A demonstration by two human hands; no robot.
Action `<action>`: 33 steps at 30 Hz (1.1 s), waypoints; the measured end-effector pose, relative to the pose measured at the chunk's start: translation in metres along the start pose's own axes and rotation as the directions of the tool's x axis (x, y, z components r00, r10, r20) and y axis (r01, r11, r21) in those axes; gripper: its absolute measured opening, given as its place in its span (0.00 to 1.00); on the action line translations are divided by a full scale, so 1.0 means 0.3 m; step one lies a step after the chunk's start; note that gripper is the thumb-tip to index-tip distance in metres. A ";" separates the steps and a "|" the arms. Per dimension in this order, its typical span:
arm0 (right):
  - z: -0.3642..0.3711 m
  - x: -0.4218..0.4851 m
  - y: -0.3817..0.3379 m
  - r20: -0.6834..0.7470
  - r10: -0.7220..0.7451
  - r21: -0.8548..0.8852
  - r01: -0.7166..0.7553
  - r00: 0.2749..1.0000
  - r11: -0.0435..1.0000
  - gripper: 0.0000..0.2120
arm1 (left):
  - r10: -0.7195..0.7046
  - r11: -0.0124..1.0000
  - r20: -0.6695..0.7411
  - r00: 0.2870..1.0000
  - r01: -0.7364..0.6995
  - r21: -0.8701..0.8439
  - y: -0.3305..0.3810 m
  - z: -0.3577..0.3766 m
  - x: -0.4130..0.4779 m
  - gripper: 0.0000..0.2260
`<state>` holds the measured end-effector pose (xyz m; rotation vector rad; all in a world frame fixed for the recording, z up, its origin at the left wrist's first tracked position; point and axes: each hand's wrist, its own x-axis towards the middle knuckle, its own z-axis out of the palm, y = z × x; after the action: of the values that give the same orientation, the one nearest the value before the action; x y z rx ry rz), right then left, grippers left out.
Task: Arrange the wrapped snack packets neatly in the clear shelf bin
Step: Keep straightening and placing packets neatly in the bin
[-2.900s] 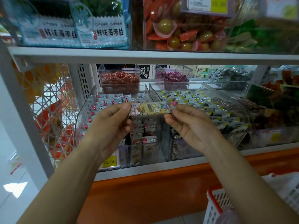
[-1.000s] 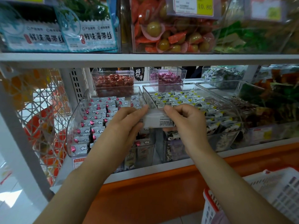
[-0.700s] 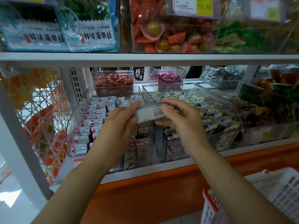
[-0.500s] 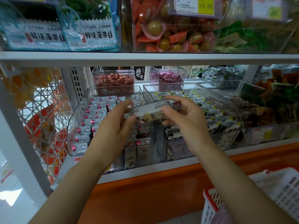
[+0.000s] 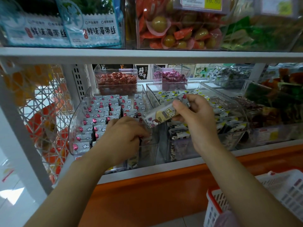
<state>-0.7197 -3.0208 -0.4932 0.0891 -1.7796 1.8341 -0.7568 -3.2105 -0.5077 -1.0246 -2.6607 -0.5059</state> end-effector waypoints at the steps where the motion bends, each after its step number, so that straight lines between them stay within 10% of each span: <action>1: 0.000 -0.002 -0.002 0.014 -0.004 -0.016 0.004 1.000 1.000 0.05 | -0.020 1.000 -0.005 1.000 0.020 -0.002 -0.005 0.002 0.007 0.20; 10: 0.029 -0.030 0.001 0.354 -0.215 -0.405 0.356 0.910 0.842 0.09 | -0.045 0.984 0.050 0.998 0.053 -0.173 -0.074 -0.003 0.054 0.21; 19: 0.069 -0.041 0.027 0.677 -0.095 -0.702 0.680 0.730 0.212 0.09 | 0.025 0.973 0.005 1.000 -0.023 -0.229 -0.063 -0.003 0.050 0.24; 22: 0.060 -0.035 0.023 0.709 -0.024 -0.686 0.697 0.705 0.208 0.13 | -0.048 0.965 -0.068 0.997 0.028 -0.260 -0.067 -0.021 0.039 0.25; 27: 0.073 0.030 -0.017 0.556 -0.135 -0.674 0.540 0.820 0.504 0.11 | -0.131 0.956 -0.148 0.980 0.085 -0.279 -0.051 -0.057 0.022 0.20; 33: 0.145 0.096 -0.008 0.691 0.130 -0.720 0.662 0.711 0.208 0.08 | -0.066 0.973 -0.099 0.993 0.042 -0.228 -0.045 -0.047 0.005 0.21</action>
<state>-0.7572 -3.0516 -0.4740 0.5890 -2.8142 0.0511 -0.7656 -3.2245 -0.4975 -0.9564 -2.5861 -0.8670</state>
